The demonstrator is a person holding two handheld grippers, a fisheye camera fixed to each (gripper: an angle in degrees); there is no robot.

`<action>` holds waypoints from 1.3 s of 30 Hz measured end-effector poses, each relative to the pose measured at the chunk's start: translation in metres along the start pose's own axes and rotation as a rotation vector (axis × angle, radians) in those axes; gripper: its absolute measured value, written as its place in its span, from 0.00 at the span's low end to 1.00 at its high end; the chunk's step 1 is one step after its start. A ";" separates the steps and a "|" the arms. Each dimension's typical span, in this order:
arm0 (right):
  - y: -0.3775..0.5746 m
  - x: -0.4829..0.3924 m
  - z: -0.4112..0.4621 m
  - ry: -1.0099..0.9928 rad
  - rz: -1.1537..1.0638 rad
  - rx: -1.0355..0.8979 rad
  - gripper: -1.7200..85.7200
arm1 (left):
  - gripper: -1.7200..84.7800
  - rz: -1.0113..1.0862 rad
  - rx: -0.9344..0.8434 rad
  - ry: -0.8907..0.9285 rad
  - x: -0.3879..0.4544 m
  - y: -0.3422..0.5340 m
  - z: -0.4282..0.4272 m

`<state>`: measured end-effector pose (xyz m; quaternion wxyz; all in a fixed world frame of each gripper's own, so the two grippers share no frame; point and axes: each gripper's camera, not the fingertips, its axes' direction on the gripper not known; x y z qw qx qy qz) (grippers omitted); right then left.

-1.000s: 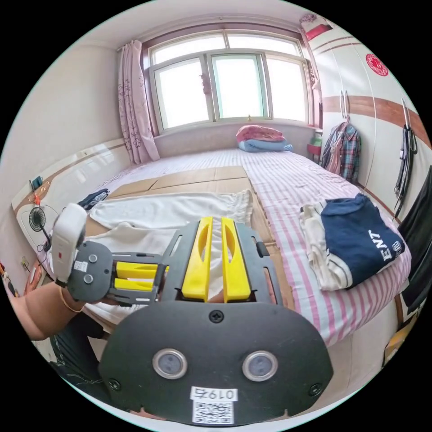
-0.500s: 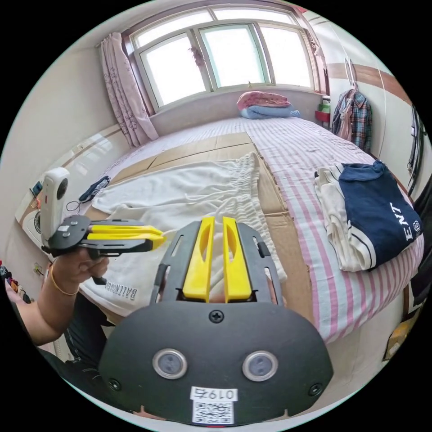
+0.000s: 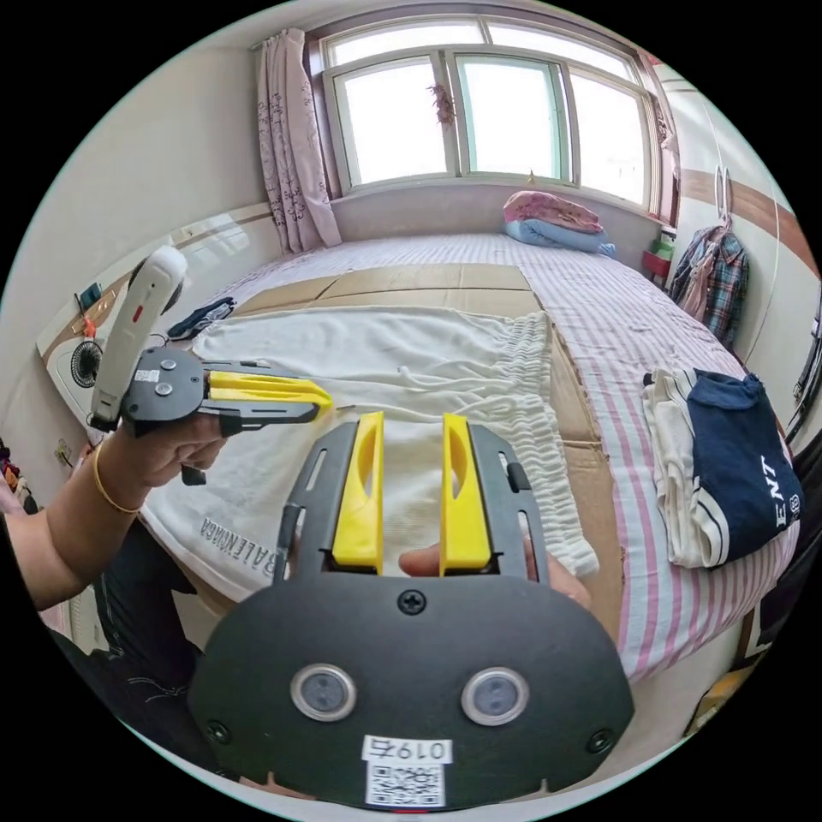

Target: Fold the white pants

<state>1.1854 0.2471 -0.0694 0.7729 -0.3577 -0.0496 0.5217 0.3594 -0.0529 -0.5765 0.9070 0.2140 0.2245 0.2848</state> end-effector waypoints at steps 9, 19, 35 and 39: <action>-0.013 -0.014 -0.005 -0.015 0.063 -0.056 0.15 | 0.04 0.465 0.103 -0.035 0.032 -0.067 -0.001; -0.026 -0.033 -0.006 -0.085 0.112 -0.078 0.14 | 0.05 0.777 0.026 -0.109 0.080 -0.103 0.020; -0.037 -0.048 0.000 -0.144 0.160 -0.101 0.01 | 0.04 0.750 -0.057 -0.133 0.100 -0.124 0.004; -0.035 -0.052 -0.002 -0.132 0.138 -0.092 0.01 | 0.04 0.690 -0.123 -0.112 0.101 -0.123 0.005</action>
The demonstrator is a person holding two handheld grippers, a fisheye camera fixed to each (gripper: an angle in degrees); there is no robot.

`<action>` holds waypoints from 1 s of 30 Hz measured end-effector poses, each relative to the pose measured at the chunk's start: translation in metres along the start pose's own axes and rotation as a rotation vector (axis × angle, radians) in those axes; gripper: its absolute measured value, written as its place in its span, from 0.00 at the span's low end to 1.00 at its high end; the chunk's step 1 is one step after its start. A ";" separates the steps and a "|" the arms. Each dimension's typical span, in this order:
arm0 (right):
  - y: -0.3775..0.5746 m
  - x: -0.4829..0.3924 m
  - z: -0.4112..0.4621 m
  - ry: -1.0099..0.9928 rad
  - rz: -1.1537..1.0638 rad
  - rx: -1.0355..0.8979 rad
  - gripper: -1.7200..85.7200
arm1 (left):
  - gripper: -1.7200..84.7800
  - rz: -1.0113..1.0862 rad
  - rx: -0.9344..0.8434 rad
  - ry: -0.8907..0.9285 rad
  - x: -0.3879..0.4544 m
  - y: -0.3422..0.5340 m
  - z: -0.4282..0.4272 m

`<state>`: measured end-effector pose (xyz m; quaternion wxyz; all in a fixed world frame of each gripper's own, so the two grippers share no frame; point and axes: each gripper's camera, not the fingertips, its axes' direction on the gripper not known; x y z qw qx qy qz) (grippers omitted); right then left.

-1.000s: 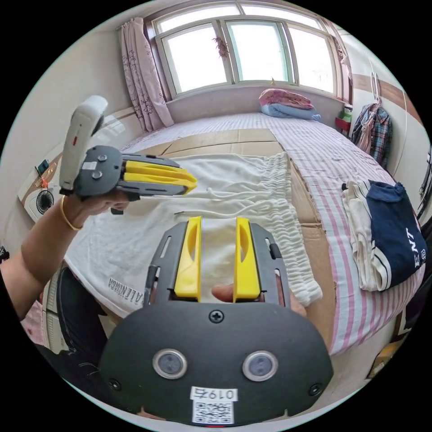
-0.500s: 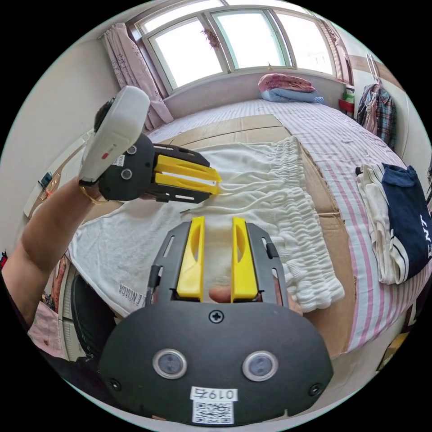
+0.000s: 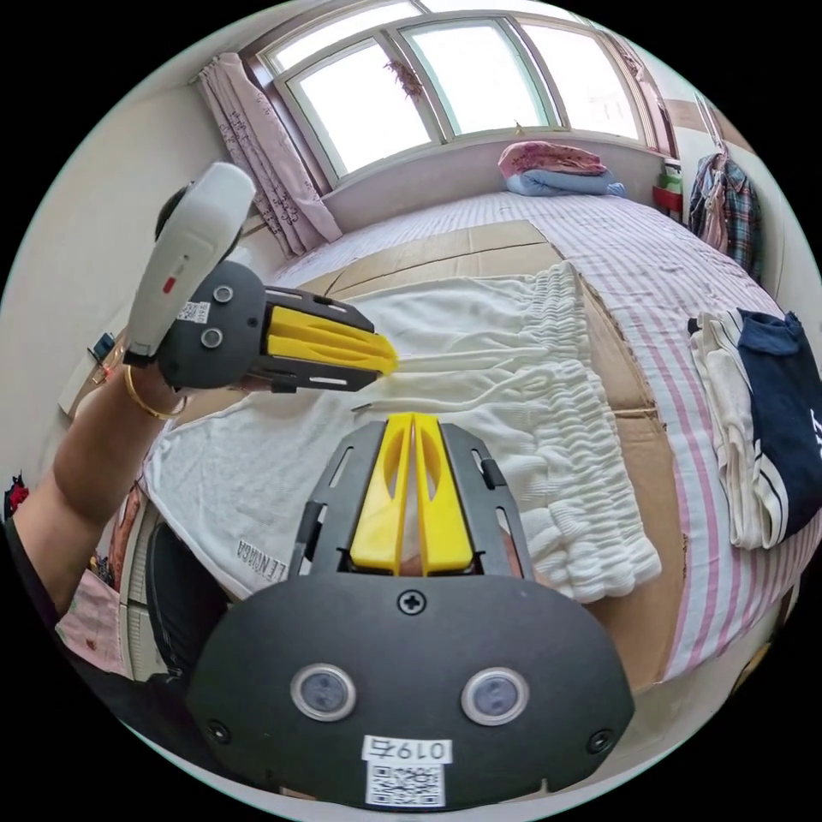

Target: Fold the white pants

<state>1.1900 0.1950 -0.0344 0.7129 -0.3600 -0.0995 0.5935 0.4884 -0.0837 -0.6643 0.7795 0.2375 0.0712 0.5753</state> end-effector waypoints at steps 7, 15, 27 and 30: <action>0.003 -0.005 0.012 0.018 -0.005 -0.045 0.01 | 0.04 -0.154 -0.045 0.078 -0.015 0.011 0.008; 0.006 -0.012 0.017 0.039 -0.013 -0.041 0.01 | 0.04 -0.171 0.105 0.047 0.002 0.027 -0.027; 0.016 -0.016 0.023 0.092 0.018 0.030 0.01 | 0.03 -0.068 0.017 0.032 0.030 0.007 -0.009; 0.018 -0.016 0.024 0.090 0.025 0.041 0.01 | 0.03 -0.127 0.043 0.025 0.021 0.011 -0.018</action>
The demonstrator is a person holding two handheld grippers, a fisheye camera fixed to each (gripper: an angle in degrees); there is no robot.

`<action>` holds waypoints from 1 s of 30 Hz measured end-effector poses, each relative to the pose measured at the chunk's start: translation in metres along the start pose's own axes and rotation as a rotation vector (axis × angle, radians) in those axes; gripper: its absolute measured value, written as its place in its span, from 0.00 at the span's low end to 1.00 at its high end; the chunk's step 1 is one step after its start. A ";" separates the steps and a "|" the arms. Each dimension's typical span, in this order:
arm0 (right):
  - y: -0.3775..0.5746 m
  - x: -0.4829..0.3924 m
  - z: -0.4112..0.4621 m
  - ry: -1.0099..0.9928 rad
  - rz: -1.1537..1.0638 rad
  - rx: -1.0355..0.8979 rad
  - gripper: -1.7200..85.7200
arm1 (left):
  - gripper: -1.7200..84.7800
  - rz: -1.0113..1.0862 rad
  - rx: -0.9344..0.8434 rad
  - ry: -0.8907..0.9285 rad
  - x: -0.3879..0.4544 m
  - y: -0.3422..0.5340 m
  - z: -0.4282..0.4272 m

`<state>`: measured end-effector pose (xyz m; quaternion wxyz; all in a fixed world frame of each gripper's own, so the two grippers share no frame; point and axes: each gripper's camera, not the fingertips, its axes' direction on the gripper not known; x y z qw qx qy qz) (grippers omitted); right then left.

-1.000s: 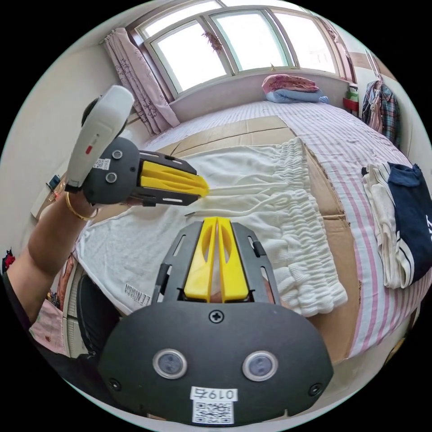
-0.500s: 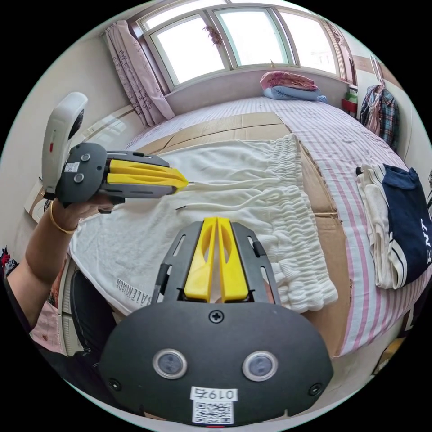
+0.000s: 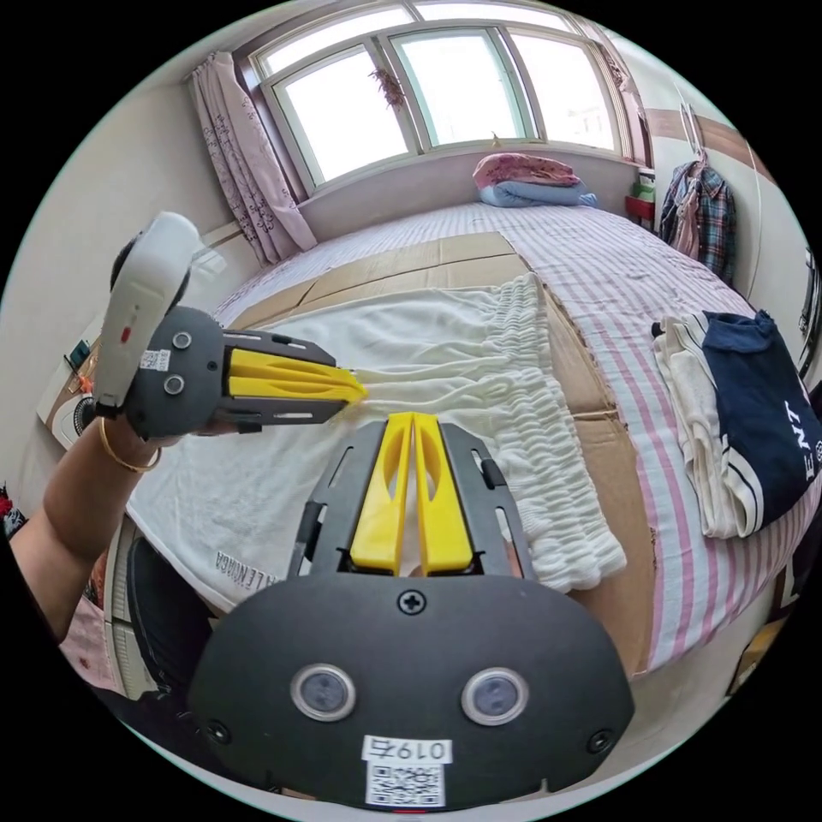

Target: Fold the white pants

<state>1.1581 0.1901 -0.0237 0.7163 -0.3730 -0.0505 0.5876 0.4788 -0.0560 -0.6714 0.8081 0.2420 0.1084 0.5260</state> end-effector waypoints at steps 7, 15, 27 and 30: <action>0.008 0.001 0.003 0.029 0.014 0.030 0.01 | 0.03 -0.056 -0.045 -0.079 -0.011 0.000 0.005; 0.014 0.000 0.010 0.049 0.015 0.040 0.01 | 0.03 -0.024 -0.062 -0.090 -0.001 0.007 0.007; 0.024 0.004 0.017 0.059 0.032 0.078 0.01 | 0.03 -0.087 -0.036 -0.049 -0.012 0.018 0.002; 0.027 0.002 0.014 0.102 0.028 0.107 0.01 | 0.03 -0.051 -0.047 -0.095 -0.004 0.011 0.006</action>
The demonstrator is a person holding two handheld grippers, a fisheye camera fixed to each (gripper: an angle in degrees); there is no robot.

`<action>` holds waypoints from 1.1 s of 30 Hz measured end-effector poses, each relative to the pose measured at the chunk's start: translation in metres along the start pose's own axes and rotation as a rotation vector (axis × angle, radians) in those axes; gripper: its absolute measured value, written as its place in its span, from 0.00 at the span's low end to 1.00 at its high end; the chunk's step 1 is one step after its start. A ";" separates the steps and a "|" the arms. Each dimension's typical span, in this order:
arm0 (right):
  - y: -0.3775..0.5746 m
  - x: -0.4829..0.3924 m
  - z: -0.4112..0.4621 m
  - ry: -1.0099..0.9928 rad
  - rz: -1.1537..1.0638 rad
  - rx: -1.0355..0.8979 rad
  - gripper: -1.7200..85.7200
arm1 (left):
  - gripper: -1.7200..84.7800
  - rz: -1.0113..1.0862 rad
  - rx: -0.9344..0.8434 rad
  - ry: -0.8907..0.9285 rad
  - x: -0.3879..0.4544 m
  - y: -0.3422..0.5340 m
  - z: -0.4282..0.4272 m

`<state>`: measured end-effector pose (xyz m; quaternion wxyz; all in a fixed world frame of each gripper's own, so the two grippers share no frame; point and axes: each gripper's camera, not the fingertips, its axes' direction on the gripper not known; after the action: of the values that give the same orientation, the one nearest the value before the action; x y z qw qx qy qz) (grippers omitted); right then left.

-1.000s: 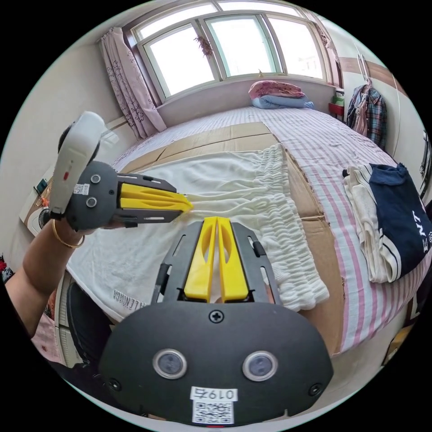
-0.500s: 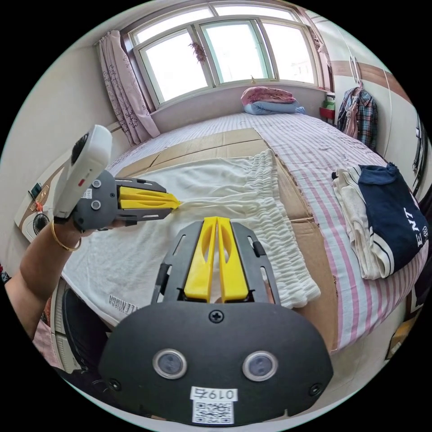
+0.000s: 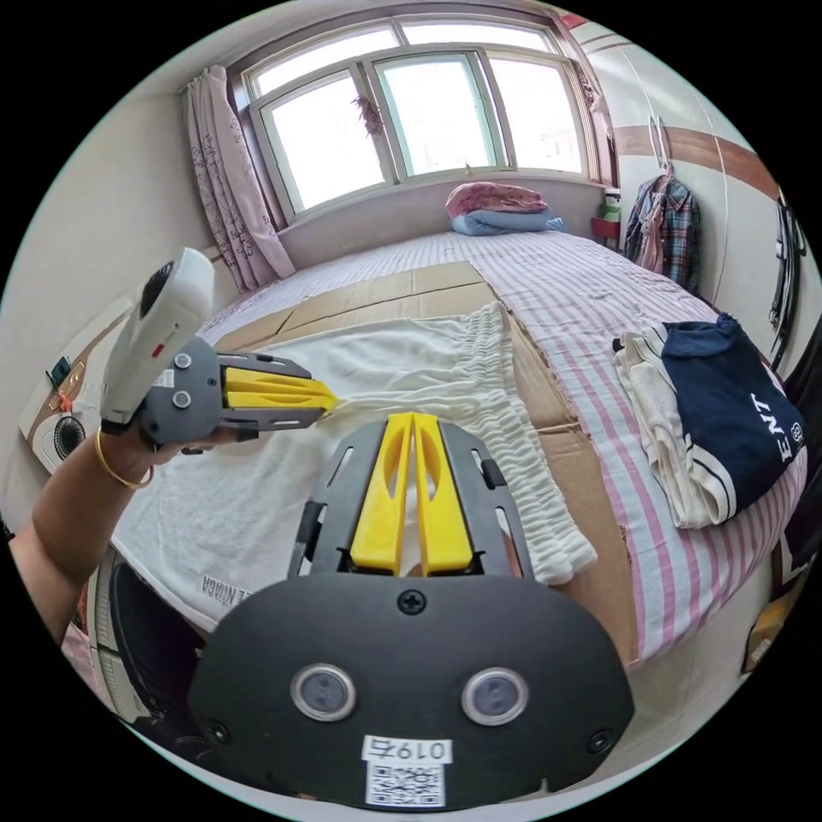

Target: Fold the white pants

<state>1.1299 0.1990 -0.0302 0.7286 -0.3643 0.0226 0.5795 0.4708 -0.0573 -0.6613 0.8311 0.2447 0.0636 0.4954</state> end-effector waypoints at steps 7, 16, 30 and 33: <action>0.003 0.007 -0.004 -0.023 0.035 0.047 0.01 | 0.03 0.029 -0.009 -0.010 0.003 0.001 0.007; 0.005 0.010 -0.004 -0.024 0.018 0.061 0.01 | 0.03 0.097 0.040 -0.005 -0.005 0.028 -0.010; 0.003 0.002 0.010 0.027 -0.056 0.023 0.01 | 0.03 0.007 0.040 0.124 -0.046 0.037 0.018; 0.002 0.006 0.009 0.030 -0.052 0.029 0.01 | 0.03 0.052 -0.003 0.056 -0.034 0.028 0.034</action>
<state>1.1267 0.2094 -0.0272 0.7484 -0.3629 0.0324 0.5543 0.4440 -0.0869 -0.6228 0.8162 0.2311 0.0796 0.5235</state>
